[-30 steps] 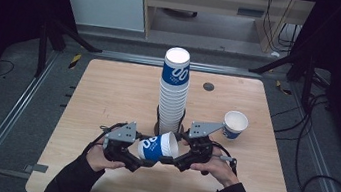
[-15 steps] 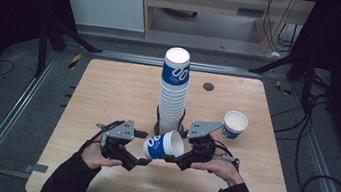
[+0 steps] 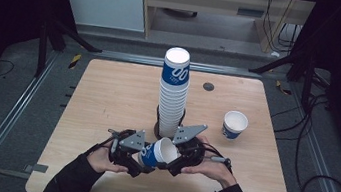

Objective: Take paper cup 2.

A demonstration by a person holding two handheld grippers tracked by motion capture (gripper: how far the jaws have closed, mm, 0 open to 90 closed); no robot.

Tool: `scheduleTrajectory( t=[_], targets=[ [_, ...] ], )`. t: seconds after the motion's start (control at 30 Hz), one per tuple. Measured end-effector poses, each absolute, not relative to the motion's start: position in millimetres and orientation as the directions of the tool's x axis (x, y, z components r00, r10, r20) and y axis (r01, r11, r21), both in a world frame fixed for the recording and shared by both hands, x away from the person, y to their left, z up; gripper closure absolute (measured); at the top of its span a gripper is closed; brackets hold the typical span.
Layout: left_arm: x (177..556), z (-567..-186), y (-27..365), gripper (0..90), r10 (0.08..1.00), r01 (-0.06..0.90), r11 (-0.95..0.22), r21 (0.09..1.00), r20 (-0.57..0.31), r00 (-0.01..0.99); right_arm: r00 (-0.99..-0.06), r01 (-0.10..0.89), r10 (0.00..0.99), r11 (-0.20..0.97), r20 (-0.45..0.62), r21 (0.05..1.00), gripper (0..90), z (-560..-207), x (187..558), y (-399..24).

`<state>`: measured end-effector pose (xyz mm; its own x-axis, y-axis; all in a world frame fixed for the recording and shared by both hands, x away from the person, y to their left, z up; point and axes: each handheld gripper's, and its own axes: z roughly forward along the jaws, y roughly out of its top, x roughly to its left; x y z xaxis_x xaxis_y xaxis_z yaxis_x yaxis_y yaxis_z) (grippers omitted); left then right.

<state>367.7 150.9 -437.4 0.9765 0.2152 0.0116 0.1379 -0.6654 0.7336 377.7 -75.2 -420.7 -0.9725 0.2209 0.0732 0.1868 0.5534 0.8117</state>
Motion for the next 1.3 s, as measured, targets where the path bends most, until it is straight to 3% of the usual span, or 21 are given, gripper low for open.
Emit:
scheduleTrajectory(
  t=[0.23,0.37,0.53,0.9,1.3],
  targets=[
    [368.6,-436.9,152.8,26.8,0.217,0.148,-0.635,0.758,-0.009,0.976,-0.972,0.188,0.219,0.527,0.081,0.829,13.6,-419.6,378.1,-76.5],
    [371.6,-436.3,155.7,27.0,0.228,0.174,-0.613,0.771,-0.038,0.973,-0.969,0.166,0.241,0.466,0.056,0.869,7.3,-416.3,380.5,-81.3],
    [375.4,-434.4,162.6,26.9,0.267,0.194,-0.587,0.786,-0.038,0.963,-0.959,0.179,0.273,0.379,0.076,0.908,7.0,-407.6,382.6,-92.1],
    [378.5,-425.8,178.2,26.9,0.359,0.224,-0.415,0.882,-0.067,0.931,-0.932,0.215,0.344,0.281,0.112,0.935,6.6,-398.2,387.3,-115.9],
    [368.3,-424.9,161.5,26.9,0.337,0.188,-0.396,0.899,-0.048,0.94,-0.949,0.235,0.272,0.27,0.16,0.934,6.7,-407.7,384.9,-98.0]
  ],
)
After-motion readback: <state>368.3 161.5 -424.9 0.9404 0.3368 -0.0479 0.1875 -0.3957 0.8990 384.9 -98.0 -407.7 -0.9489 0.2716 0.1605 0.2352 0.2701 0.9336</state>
